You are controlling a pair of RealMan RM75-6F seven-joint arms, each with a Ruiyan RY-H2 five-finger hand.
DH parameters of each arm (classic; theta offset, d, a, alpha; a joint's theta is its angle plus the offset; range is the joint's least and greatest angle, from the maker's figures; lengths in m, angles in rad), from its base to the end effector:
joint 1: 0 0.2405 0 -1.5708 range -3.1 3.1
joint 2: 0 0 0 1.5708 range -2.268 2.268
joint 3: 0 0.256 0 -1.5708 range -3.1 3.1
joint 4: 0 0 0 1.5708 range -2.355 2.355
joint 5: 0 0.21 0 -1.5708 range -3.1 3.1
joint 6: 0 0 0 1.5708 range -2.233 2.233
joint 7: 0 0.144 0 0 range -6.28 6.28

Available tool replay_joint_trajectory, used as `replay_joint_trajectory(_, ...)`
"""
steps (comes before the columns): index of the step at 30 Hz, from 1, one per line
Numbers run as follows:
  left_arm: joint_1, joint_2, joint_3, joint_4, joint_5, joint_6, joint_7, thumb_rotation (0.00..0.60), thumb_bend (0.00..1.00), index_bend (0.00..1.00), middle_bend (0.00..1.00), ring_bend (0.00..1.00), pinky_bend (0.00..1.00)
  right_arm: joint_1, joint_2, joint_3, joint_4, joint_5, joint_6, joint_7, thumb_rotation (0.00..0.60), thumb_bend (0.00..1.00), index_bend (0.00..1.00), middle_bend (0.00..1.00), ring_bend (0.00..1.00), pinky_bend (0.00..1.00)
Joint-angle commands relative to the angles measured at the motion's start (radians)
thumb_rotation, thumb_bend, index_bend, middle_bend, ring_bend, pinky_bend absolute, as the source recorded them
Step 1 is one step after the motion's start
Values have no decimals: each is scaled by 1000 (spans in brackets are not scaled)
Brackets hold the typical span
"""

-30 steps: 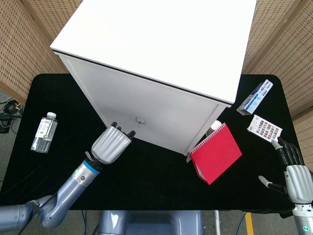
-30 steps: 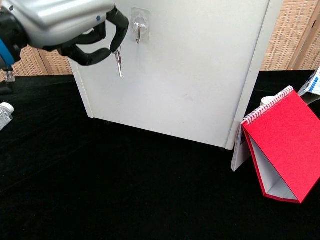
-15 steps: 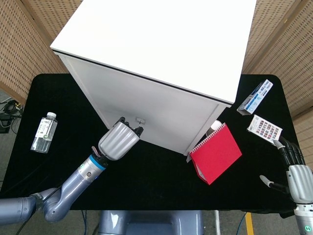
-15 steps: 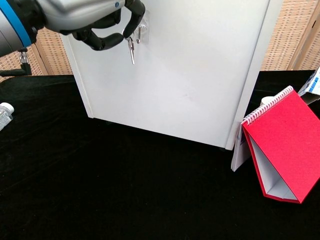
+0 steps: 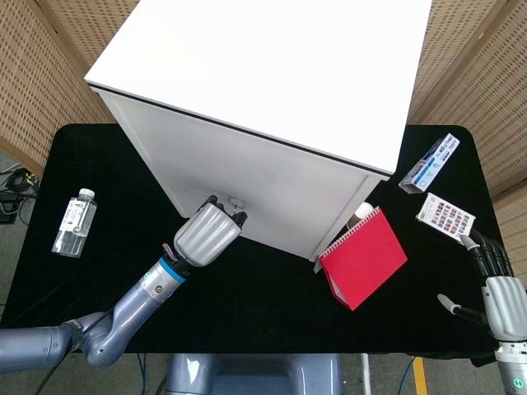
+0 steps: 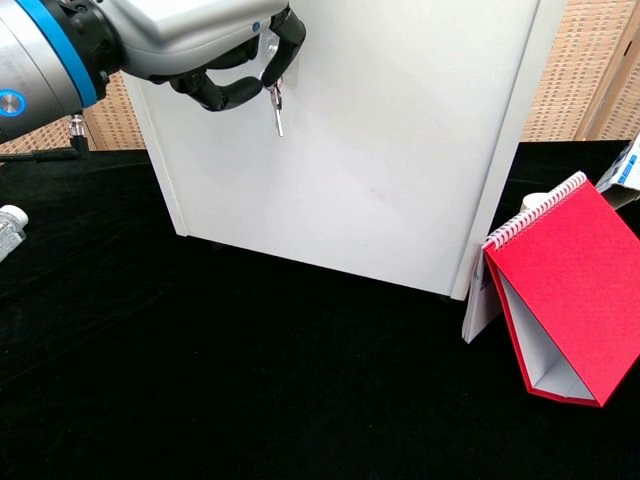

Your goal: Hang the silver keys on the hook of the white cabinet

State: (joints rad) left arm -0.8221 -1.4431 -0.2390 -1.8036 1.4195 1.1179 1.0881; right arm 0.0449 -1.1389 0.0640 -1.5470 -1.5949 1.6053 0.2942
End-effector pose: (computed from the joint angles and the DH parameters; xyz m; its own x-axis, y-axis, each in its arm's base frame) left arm -0.0253 0.3039 0.0372 0.6813 -0.4651 0.5653 0.2930 -0.5344 -0.7928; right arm -0.3082 -0.1707 0.1708 0.1543 0.0946 0.9835 -0.9821 -0.0943 0.1631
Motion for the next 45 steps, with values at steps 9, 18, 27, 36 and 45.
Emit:
replay_joint_trajectory(9,-12,-7,1,8,-28,10,12,600,454,577,938,857,765,1,1,0,1,1,-3,3,600,101,0,0,0,0)
replay_joint_trajectory(18,-23,-11,15,23,-34,14,30,600,336,494,938,857,765,-1,2,1,0,2,0,7,600,102,0,0,0,0)
replay_joint_trajectory(27,-21,-6,23,16,-32,37,32,600,251,367,938,857,765,-1,2,2,1,3,1,13,600,102,0,0,0,0)
replay_joint_trajectory(36,-10,4,26,13,-23,77,63,600,250,290,938,857,765,-2,3,-1,-2,-3,3,10,600,102,0,0,0,0)
replay_joint_trajectory(45,25,15,45,-35,74,163,-27,600,296,662,933,857,765,-1,3,0,1,1,-1,14,600,102,0,0,0,0)
